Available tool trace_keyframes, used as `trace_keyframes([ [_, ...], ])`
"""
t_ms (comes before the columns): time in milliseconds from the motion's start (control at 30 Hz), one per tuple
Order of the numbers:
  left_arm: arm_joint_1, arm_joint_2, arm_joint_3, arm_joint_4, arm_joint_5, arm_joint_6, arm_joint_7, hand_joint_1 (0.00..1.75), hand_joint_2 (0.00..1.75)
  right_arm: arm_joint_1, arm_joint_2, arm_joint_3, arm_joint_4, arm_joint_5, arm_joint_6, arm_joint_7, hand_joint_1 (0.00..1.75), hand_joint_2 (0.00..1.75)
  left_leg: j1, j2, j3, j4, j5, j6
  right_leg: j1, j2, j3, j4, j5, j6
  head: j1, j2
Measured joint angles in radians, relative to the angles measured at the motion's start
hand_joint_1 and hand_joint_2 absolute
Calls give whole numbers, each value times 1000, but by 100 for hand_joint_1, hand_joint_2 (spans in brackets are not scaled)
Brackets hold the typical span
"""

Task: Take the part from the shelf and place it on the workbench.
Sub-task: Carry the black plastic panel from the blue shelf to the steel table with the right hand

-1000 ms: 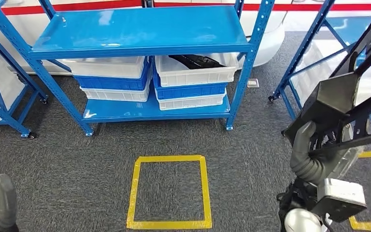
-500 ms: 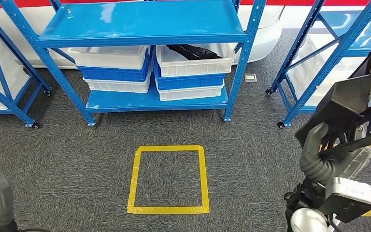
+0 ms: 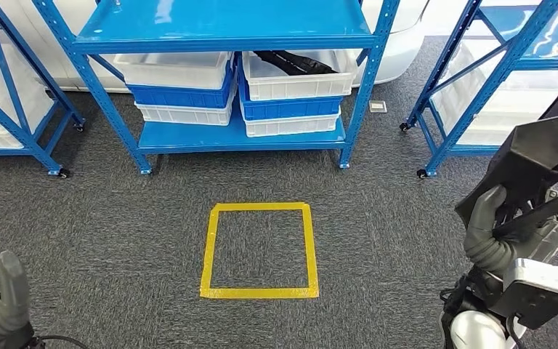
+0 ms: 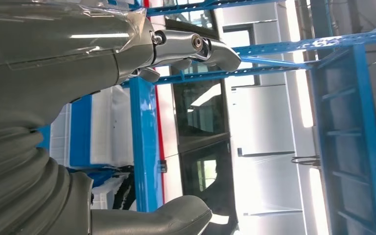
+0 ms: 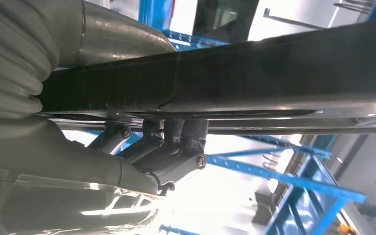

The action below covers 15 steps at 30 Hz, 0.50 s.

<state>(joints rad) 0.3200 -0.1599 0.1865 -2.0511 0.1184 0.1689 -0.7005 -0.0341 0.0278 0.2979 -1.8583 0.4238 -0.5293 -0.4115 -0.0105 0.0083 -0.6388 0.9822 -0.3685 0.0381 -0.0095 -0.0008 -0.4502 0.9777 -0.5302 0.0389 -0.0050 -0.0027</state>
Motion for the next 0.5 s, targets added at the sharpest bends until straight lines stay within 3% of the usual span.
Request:
trace_keyframes([
  [67,-9,0,-11,3,-7,18,0,0,175,4,4,-2,0,9,4,-1,175,175,2,0,-3,-5,19,-13,2,1,-4,-20,4,-16,-2,0],
  [100,-11,1,-15,4,-9,25,0,0,175,6,6,-3,1,13,6,-1,175,175,4,-1,-8,-1,15,-19,0,0,-13,-21,13,-24,-1,0],
  [133,-11,1,-17,5,-11,31,0,0,175,7,8,-3,1,16,8,-1,175,175,6,-3,-17,15,-9,-25,-4,-2,-22,-21,24,-34,-2,0],
  [167,-12,1,-19,5,-12,35,0,0,175,8,11,-4,1,18,10,-1,175,175,9,-5,-30,51,-52,-31,-8,-3,-32,-22,37,-42,-3,0],
  [233,-16,2,-22,6,-13,44,0,0,175,9,16,-5,1,25,15,0,175,175,15,-7,-60,172,-161,-43,-7,-5,-56,-20,62,-52,-6,0],
  [267,-19,3,-24,6,-14,48,0,0,175,10,18,-6,1,29,18,1,175,175,17,-7,-69,235,-193,-48,-7,-6,-70,-19,74,-51,-7,0],
  [300,-22,3,-25,8,-14,52,0,0,175,11,20,-6,2,31,21,1,175,175,19,-7,-67,275,-198,-52,-6,-6,-85,-15,85,-50,-7,0],
  [333,-24,3,-26,8,-14,56,0,0,175,12,22,-7,2,33,23,1,175,175,21,-7,-50,285,-183,-53,-6,-6,-102,-10,95,-47,-7,0],
  [400,-29,3,-29,9,-14,60,0,0,175,14,25,-7,3,33,26,1,175,175,24,-7,36,196,-136,-50,-7,-6,-135,5,110,-41,-7,0],
  [467,-34,3,-32,9,-14,62,0,0,175,14,28,-8,4,33,27,1,175,175,22,-10,133,63,-138,-41,-5,-5,-155,19,121,-30,-6,0],
  [500,-36,3,-33,9,-14,64,0,0,175,13,30,-8,4,33,27,0,175,175,19,-11,158,23,-148,-35,-5,-5,-159,21,127,-23,-6,0],
])
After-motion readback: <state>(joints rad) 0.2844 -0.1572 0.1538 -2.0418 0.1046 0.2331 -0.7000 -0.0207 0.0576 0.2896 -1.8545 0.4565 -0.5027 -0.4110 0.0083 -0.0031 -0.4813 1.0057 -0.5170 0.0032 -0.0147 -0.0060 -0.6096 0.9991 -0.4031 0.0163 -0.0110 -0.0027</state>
